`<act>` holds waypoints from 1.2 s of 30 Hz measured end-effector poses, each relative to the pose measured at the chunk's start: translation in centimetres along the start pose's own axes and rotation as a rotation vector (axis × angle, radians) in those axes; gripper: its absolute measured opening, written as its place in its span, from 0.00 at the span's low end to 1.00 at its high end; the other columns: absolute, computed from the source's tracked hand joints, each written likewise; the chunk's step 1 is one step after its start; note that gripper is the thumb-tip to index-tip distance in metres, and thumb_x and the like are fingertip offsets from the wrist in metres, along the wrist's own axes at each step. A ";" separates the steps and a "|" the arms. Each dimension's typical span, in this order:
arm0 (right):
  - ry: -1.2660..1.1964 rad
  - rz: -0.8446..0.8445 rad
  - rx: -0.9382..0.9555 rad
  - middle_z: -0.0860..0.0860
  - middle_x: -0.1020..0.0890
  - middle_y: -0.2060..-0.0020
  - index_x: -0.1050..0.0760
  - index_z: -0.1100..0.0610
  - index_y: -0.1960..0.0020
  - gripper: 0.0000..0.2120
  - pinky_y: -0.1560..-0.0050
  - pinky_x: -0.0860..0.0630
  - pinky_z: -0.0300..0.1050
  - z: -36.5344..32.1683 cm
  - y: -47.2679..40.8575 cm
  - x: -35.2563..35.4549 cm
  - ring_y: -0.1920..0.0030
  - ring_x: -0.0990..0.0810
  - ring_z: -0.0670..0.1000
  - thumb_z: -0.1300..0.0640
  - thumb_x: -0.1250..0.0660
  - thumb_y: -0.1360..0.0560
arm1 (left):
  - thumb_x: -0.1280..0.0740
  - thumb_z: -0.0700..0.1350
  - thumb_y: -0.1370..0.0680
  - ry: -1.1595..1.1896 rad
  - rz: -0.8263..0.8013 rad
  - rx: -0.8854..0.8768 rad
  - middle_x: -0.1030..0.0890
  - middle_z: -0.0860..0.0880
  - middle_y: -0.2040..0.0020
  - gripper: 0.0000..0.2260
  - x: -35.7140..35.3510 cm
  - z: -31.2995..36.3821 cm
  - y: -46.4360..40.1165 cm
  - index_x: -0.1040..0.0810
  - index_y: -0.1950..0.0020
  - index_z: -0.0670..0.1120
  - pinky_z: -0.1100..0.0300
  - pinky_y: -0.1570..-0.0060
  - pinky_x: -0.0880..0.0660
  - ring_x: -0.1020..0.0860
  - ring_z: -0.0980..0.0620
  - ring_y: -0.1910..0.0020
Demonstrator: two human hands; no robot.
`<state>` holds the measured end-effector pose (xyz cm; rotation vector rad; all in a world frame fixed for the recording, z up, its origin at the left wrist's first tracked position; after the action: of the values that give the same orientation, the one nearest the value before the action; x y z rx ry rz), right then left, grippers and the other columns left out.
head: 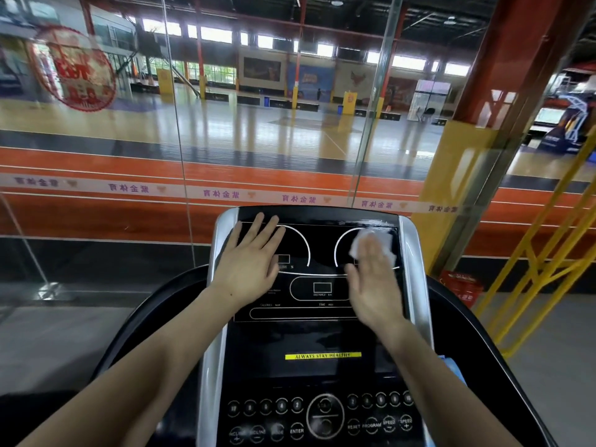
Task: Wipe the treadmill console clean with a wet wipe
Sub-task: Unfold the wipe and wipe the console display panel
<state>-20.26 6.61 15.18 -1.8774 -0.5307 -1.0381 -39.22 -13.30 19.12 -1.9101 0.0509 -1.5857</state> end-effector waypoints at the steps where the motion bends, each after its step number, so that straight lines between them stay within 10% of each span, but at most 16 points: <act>1: -0.006 0.024 -0.063 0.53 0.55 0.15 0.55 0.57 0.14 0.35 0.15 0.56 0.56 1.3 0.1 0.3 0.14 0.56 0.54 0.39 0.60 0.15 | 0.52 0.54 0.19 0.002 0.004 -0.004 0.42 0.49 0.16 0.30 0.0 0.1 -0.1 0.39 0.17 0.49 0.39 0.19 0.47 0.48 0.46 0.16; 20: 0.020 -0.101 -0.010 0.55 0.62 0.15 0.68 0.54 0.15 0.36 0.15 0.64 0.52 -3.3 3.5 -1.7 0.16 0.68 0.51 0.35 0.66 0.16 | 0.49 0.54 0.15 0.018 0.015 0.034 0.49 0.52 0.15 0.27 -0.9 1.3 -2.2 0.45 0.15 0.51 0.36 0.19 0.58 0.56 0.47 0.15; 25: 0.063 -0.155 0.128 0.49 0.64 0.15 0.66 0.51 0.15 0.34 0.15 0.63 0.49 -2.0 4.3 -1.3 0.17 0.69 0.45 0.36 0.63 0.14 | 0.49 0.55 0.15 0.005 0.010 0.023 0.50 0.53 0.14 0.28 -0.8 2.0 -2.7 0.46 0.15 0.51 0.34 0.20 0.58 0.58 0.47 0.16; 29: 0.037 -0.084 -0.108 0.52 0.63 0.16 0.64 0.55 0.14 0.37 0.15 0.57 0.56 2.7 4.7 -0.3 0.16 0.67 0.49 0.35 0.63 0.16 | 0.54 0.56 0.15 0.020 -0.027 0.023 0.51 0.53 0.14 0.28 -0.8 2.4 -3.1 0.47 0.15 0.51 0.32 0.21 0.57 0.57 0.48 0.15; 36: 0.032 -0.145 0.073 0.54 0.60 0.15 0.60 0.59 0.14 0.36 0.15 0.62 0.51 -5.0 5.0 -2.5 0.15 0.66 0.50 0.38 0.57 0.13 | 0.58 0.59 0.19 0.017 -0.031 0.021 0.50 0.53 0.14 0.33 -0.8 2.4 -3.2 0.46 0.15 0.50 0.31 0.21 0.57 0.55 0.47 0.15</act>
<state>-20.30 -0.08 11.80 -1.7762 -0.6851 -1.1257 -38.43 -9.37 19.85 -1.8903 0.0118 -1.6168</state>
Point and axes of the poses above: each hand's wrist, its own y-axis away from the middle knuckle, its own x-axis out of the back of the hand, z = x × y, the point moved 3 cm from there along -y, towards the middle knuckle
